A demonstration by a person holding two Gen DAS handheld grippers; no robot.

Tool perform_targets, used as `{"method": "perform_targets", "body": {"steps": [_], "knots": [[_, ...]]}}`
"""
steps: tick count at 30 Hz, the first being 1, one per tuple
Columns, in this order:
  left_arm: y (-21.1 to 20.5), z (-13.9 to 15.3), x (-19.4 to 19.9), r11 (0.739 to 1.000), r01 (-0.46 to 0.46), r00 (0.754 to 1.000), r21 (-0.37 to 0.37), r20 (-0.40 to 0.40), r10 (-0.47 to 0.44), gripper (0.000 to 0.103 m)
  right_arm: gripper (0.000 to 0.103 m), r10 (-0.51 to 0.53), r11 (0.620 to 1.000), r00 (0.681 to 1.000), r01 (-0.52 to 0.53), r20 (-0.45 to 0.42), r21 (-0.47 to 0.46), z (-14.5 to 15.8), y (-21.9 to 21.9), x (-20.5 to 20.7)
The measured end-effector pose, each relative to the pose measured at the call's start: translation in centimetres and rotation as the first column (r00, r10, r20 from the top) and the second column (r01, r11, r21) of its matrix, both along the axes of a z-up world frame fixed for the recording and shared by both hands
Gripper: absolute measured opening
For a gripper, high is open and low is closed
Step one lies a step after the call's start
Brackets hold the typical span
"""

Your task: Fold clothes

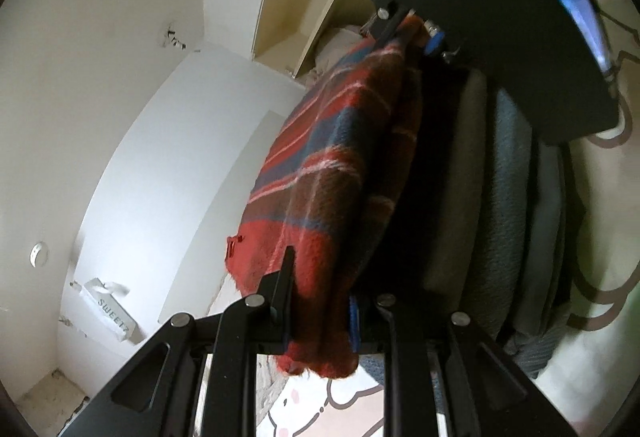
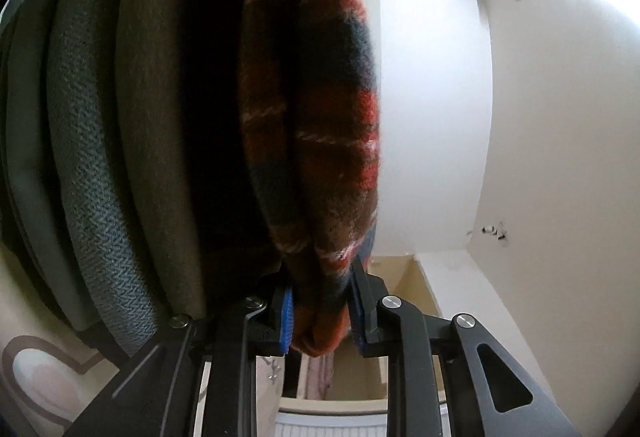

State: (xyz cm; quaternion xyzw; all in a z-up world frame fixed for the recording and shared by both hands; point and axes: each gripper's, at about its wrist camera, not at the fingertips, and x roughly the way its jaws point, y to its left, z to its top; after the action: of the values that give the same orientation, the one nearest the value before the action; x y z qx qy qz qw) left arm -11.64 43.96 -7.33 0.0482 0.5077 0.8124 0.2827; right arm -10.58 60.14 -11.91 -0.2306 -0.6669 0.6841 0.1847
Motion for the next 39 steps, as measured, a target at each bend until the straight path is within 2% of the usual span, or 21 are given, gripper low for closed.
{"method": "perform_targets", "body": {"steps": [8, 9, 11, 13, 15, 17, 20, 21, 22, 24, 26, 27, 29, 30, 31, 32, 33, 34, 37, 39], "knots": [[-1.1, -1.5, 1.6, 0.998, 0.034, 0.999, -0.057, 0.009, -0.033, 0.026, 0.024, -0.011, 0.999, 0.999, 0.012, 0.049, -0.030, -0.9, 1.3, 2.1], [-1.4, -1.5, 1.7, 0.998, 0.035, 0.999, -0.056, 0.010, -0.035, 0.026, 0.026, -0.012, 0.999, 0.999, 0.014, 0.052, -0.038, -0.9, 1.4, 2.4], [-1.9, -1.3, 1.8, 0.998, 0.039, 0.999, -0.052, 0.020, -0.038, 0.031, 0.048, -0.023, 0.998, 0.999, 0.026, 0.048, -0.051, -0.8, 1.7, 3.1], [-2.5, -0.9, 1.9, 0.998, 0.043, 0.999, -0.041, 0.035, -0.041, 0.036, 0.058, -0.034, 0.998, 0.999, 0.037, 0.036, -0.057, -0.8, 2.1, 3.8], [-3.1, -0.4, 2.4, 0.998, 0.054, 0.997, -0.026, 0.056, -0.052, 0.042, 0.058, -0.054, 0.996, 0.998, 0.057, 0.036, -0.075, -0.5, 2.7, 4.4], [-3.8, 0.0, 3.1, 0.997, 0.069, 0.995, -0.015, 0.078, -0.068, 0.053, 0.058, -0.080, 0.992, 0.996, 0.083, 0.038, -0.093, -0.1, 3.4, 5.1], [-4.8, 0.7, 4.4, 0.996, 0.090, 0.987, -0.005, 0.137, -0.088, 0.054, 0.059, -0.112, 0.986, 0.993, 0.115, 0.038, -0.121, 0.5, 4.3, 6.3], [-4.9, 0.9, 3.3, 0.995, 0.097, 0.980, 0.002, 0.174, -0.096, 0.055, 0.059, -0.125, 0.980, 0.992, 0.128, 0.032, -0.150, 1.0, 4.4, 6.8], [-4.9, 1.1, 2.2, 0.995, 0.103, 0.971, 0.010, 0.216, -0.103, 0.057, 0.059, -0.139, 0.973, 0.990, 0.141, 0.025, -0.180, 1.4, 4.5, 7.3], [-5.8, 1.6, 2.8, 0.994, 0.107, 0.950, 0.029, 0.292, -0.110, 0.064, 0.059, -0.166, 0.957, 0.986, 0.165, 0.013, -0.241, 2.2, 4.7, 8.2], [-5.7, 2.4, 3.1, 0.993, 0.106, 0.935, 0.057, 0.335, -0.119, 0.075, 0.059, -0.200, 0.922, 0.980, 0.189, 0.002, -0.338, 3.5, 4.8, 9.0], [-5.3, 2.8, 3.2, 0.992, 0.104, 0.929, 0.071, 0.350, -0.123, 0.081, 0.059, -0.227, 0.893, 0.974, 0.210, 0.005, -0.398, 4.3, 4.9, 9.3], [-4.8, 3.7, 3.4, 0.990, 0.098, 0.918, 0.104, 0.375, -0.130, 0.100, 0.059, -0.288, 0.820, 0.958, 0.256, 0.017, -0.512, 6.4, 5.1, 10.1], [-5.1, 4.2, 3.6, 0.988, 0.089, 0.915, 0.128, 0.380, -0.131, 0.102, 0.061, -0.310, 0.781, 0.951, 0.265, 0.019, -0.566, 7.6, 5.1, 10.6], [-5.4, 4.7, 3.7, 0.985, 0.078, 0.910, 0.151, 0.392, -0.132, 0.102, 0.076, -0.319, 0.737, 0.948, 0.245, -0.006, -0.630, 9.2, 5.1, 11.5], [-5.8, 5.4, 3.7, 0.983, 0.065, 0.900, 0.171, 0.415, -0.131, 0.102, 0.097, -0.336, 0.707, 0.941, 0.227, -0.036, -0.670, 10.4, 4.6, 11.2], [-5.5, 5.9, 3.2, 0.981, 0.050, 0.890, 0.188, 0.437, -0.130, 0.102, 0.102, -0.354, 0.677, 0.933, 0.208, -0.065, -0.707, 11.6, 4.1, 10.7], [-5.1, 6.5, 2.4, 0.979, 0.034, 0.879, 0.203, 0.459, -0.126, 0.102, 0.103, -0.364, 0.656, 0.928, 0.193, -0.081, -0.730, 12.4, 4.0, 11.2], [-6.7, 7.6, 1.9, 0.969, -0.017, 0.845, 0.247, 0.522, -0.118, 0.102, 0.103, -0.417, 0.584, 0.902, 0.172, -0.111, -0.793, 15.5, -2.1, 9.6], [-8.1, 8.5, 1.9, 0.962, -0.041, 0.836, 0.270, 0.537, -0.115, 0.102, 0.103, -0.446, 0.544, 0.886, 0.154, -0.129, -0.825, 16.7, -3.1, 6.7]]}}
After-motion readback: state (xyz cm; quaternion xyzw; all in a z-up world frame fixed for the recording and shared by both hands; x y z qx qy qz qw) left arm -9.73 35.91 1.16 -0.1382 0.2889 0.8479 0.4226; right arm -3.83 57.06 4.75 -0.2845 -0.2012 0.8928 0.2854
